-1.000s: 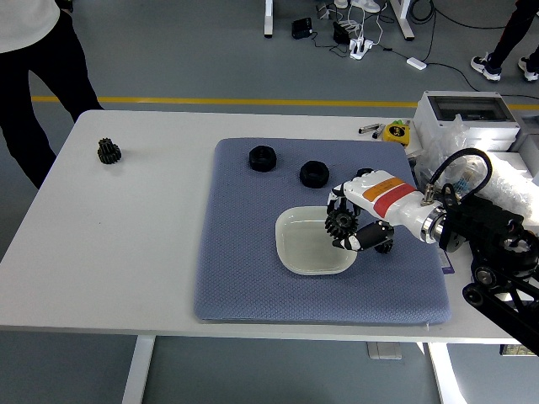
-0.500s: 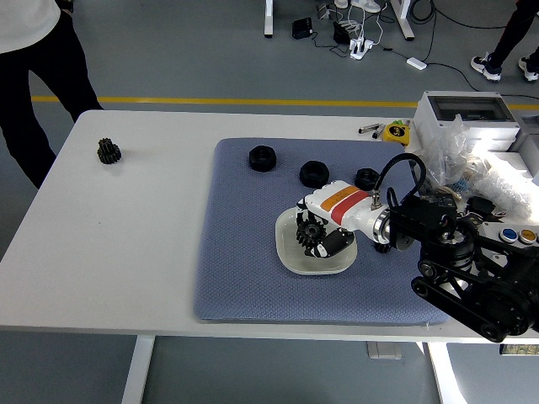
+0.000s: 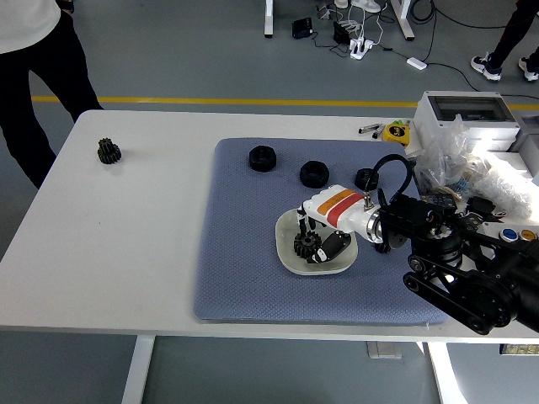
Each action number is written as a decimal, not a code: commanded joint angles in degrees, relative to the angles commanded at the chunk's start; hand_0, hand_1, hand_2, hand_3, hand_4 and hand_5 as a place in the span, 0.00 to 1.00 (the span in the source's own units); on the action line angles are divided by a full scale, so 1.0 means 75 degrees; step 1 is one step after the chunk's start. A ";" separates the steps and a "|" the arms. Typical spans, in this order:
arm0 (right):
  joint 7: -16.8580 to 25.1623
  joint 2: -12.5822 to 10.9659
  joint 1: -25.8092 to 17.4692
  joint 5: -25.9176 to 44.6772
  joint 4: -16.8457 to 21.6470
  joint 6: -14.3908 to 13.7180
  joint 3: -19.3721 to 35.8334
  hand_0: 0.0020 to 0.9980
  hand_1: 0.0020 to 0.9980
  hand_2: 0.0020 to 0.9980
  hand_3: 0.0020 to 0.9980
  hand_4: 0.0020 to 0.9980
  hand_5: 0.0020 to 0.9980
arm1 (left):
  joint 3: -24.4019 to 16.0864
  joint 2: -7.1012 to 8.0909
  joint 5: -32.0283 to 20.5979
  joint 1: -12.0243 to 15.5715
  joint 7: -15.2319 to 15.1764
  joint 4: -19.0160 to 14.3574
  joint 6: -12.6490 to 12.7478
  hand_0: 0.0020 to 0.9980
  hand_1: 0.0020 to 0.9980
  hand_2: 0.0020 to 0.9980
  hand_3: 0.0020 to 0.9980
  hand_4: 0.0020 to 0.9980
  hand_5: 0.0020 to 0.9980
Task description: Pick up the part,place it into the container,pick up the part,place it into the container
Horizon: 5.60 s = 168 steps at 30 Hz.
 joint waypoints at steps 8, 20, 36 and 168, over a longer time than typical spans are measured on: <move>0.0015 -0.0247 -0.0188 -0.0083 0.0378 -0.0136 0.0433 0.25 0.50 0.70 0.82 1.00 0.51 | -0.0028 -0.0003 0.0053 0.0010 0.0016 0.0002 -0.0006 0.65 0.66 0.62 0.56 0.60 0.50; -0.0086 -0.1025 -0.0302 -0.0089 0.1398 0.0336 0.1753 0.25 0.48 0.66 0.76 1.00 0.50 | -0.0067 -0.0004 0.0115 0.0007 0.0020 0.0014 -0.0017 0.65 0.66 0.62 0.56 0.60 0.50; -0.0028 -0.1655 -0.0753 -0.0440 0.0636 0.0884 0.1787 0.33 0.50 0.66 0.73 1.00 0.48 | 0.0029 -0.0018 -0.0034 -0.0024 -0.0025 0.0021 0.0002 0.65 0.66 0.62 0.56 0.60 0.50; -0.0028 -0.0037 0.1344 0.0291 0.0398 0.0789 -0.1325 0.17 0.29 0.44 0.53 0.74 0.15 | -0.0103 0.0081 0.0179 -0.0068 0.0064 -0.0010 -0.0016 0.66 0.66 0.62 0.56 0.60 0.50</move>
